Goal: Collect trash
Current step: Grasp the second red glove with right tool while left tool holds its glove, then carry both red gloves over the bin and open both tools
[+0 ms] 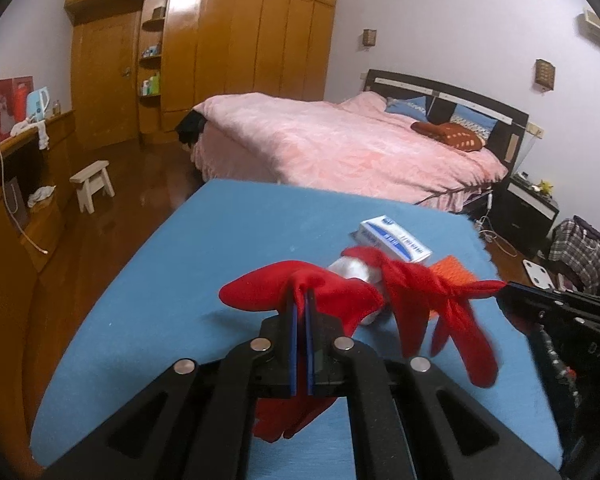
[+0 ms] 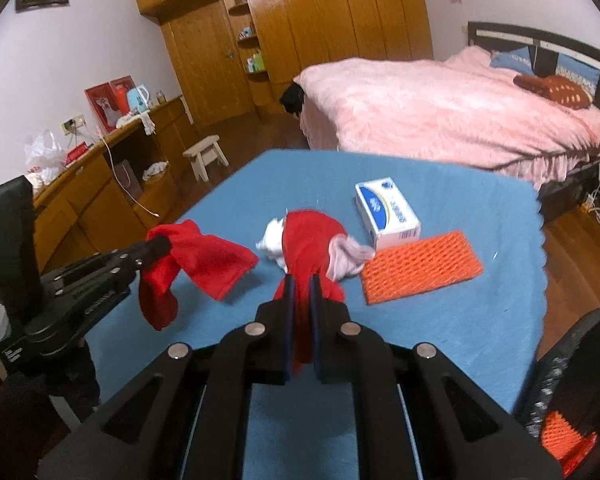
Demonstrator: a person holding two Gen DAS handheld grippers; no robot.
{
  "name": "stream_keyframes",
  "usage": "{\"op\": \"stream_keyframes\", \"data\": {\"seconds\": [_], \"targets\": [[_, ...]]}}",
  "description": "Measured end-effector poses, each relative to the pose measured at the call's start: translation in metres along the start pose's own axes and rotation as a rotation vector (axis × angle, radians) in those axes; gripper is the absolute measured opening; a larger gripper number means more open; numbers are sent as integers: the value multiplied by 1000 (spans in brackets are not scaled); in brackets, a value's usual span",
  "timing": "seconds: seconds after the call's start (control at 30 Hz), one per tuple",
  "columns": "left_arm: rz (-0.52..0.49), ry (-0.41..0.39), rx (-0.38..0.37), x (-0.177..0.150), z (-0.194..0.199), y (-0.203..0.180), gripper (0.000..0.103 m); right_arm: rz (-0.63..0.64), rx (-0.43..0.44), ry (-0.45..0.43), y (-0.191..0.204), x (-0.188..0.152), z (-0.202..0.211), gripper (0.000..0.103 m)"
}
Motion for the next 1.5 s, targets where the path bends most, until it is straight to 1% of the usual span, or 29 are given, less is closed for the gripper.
{"op": "stream_keyframes", "data": {"seconds": [0.13, 0.3, 0.47, 0.67, 0.83, 0.9, 1.1, 1.33, 1.5], "targets": [[-17, -4, -18, 7, 9, -14, 3, -3, 0, -38, -5, 6, 23, 7], [-36, -23, -62, 15, 23, -37, 3, -31, 2, -75, -15, 12, 48, 7], [-57, -44, -101, 21, 36, -58, 3, -29, -6, -125, -21, 20, 74, 7], [-73, -55, -148, 26, 46, -79, 3, -46, -41, -171, -39, 21, 108, 7], [-100, -48, -204, 23, 51, -109, 3, -68, -91, -197, -55, 13, 135, 7], [-114, -40, -230, 18, 53, -124, 3, -77, -108, -207, -62, 11, 145, 7], [-148, -6, -300, 3, 53, -163, 3, -96, -194, -226, -85, -1, 178, 7], [-220, 0, -412, -11, 58, -219, 3, -170, -306, -228, -123, -29, 211, 7], [-264, -2, -473, -14, 56, -255, 3, -212, -378, -231, -144, -46, 232, 7]]}}
Point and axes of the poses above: each gripper's, at about its wrist camera, not at the fingertips, and z roughly against the way its jaws point, y to its left, x to its top, the point moved 2 cm from there along -z, roughly the way its jaws point, and after that the axes turned 2 degrees about z, right-handed, at the moved point
